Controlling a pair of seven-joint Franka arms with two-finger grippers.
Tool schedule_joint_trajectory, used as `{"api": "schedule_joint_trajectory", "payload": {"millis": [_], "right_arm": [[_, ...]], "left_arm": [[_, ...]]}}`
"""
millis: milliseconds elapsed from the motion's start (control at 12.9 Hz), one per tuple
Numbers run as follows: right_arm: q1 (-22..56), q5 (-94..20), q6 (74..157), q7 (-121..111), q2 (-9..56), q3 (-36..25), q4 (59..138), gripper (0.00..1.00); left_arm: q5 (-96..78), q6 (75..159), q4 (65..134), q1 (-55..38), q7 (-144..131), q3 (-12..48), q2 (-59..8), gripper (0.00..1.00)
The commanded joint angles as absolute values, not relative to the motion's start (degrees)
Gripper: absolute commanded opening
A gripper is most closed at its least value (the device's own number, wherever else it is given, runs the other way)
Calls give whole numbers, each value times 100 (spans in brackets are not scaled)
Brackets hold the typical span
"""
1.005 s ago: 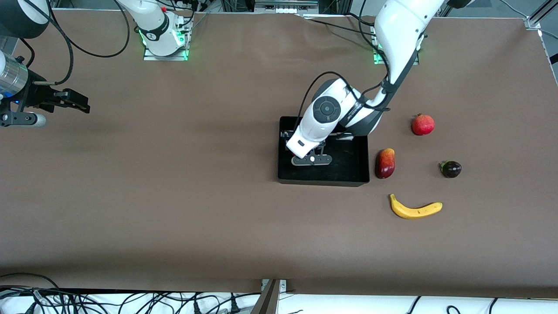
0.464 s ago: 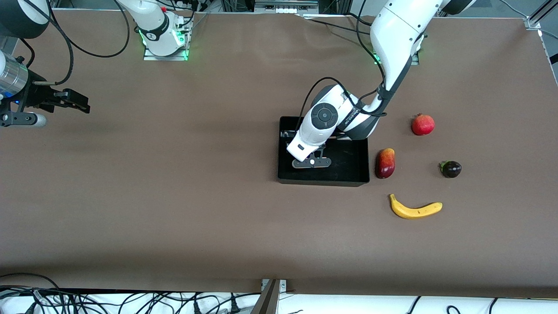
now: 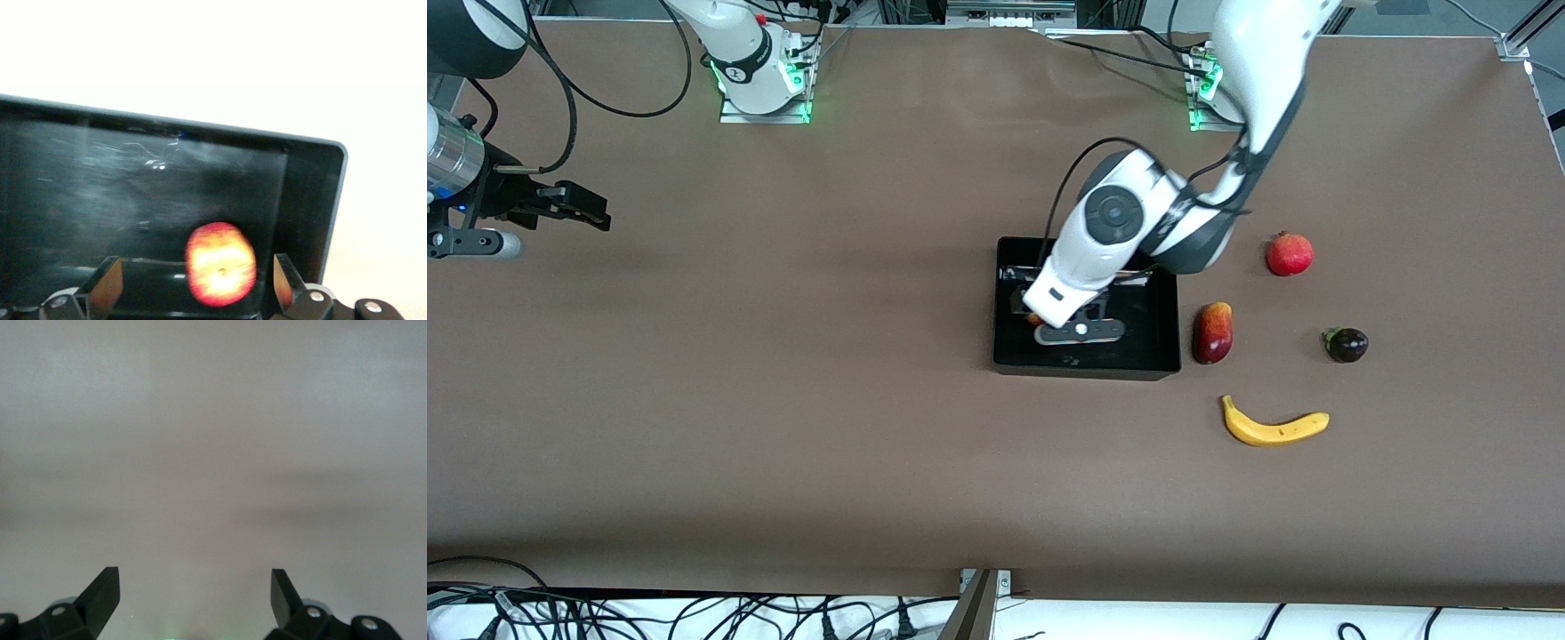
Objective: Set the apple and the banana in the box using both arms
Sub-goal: 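Open the left gripper to drop the apple into the box, then move the left gripper over the yellow banana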
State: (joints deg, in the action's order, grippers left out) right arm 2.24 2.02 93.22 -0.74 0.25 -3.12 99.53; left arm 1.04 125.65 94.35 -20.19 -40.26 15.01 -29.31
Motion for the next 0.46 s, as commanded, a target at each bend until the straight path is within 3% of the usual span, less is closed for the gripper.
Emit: {"api": "schedule_joint_trajectory", "payload": {"millis": [0, 155, 386], "right_arm": [[167, 158, 9229, -105, 18, -290, 9896, 100], [176, 158, 9220, -105, 18, -281, 9896, 100], [184, 158, 9228, -36, 18, -273, 9888, 100]], "left_arm": [[62, 11850, 9808, -1120, -2591, 1608, -2199, 100], [27, 11497, 9852, -276, -633, 1608, -2136, 100], [-18, 11680, 9932, 420, 1181, 1591, -2302, 100]]}}
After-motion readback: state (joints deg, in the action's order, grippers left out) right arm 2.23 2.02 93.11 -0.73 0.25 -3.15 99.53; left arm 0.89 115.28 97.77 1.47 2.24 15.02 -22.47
